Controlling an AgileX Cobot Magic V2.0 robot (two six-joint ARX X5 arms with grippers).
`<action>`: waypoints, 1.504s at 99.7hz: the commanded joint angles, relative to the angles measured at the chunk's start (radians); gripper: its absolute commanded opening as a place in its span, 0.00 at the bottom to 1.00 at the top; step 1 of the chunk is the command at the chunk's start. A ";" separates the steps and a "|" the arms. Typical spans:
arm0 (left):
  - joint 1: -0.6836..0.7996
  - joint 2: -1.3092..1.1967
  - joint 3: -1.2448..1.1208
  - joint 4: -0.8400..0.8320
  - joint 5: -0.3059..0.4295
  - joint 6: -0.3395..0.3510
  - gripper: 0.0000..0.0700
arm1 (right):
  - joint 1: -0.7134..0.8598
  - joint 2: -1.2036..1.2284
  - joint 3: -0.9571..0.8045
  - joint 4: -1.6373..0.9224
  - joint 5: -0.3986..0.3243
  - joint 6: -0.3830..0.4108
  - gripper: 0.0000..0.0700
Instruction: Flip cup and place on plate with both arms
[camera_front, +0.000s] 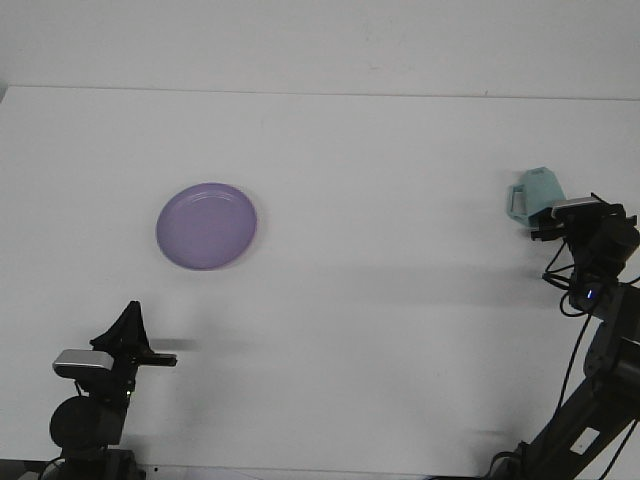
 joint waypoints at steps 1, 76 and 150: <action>0.002 0.000 -0.020 0.010 -0.001 -0.006 0.02 | -0.008 0.052 0.049 0.000 -0.037 -0.031 0.69; 0.002 0.000 -0.020 0.010 -0.001 -0.006 0.02 | -0.022 0.141 0.202 -0.050 -0.214 0.122 0.01; 0.002 0.000 -0.013 0.015 -0.001 -0.022 0.02 | 0.252 -0.579 0.202 -0.911 -0.001 0.513 0.01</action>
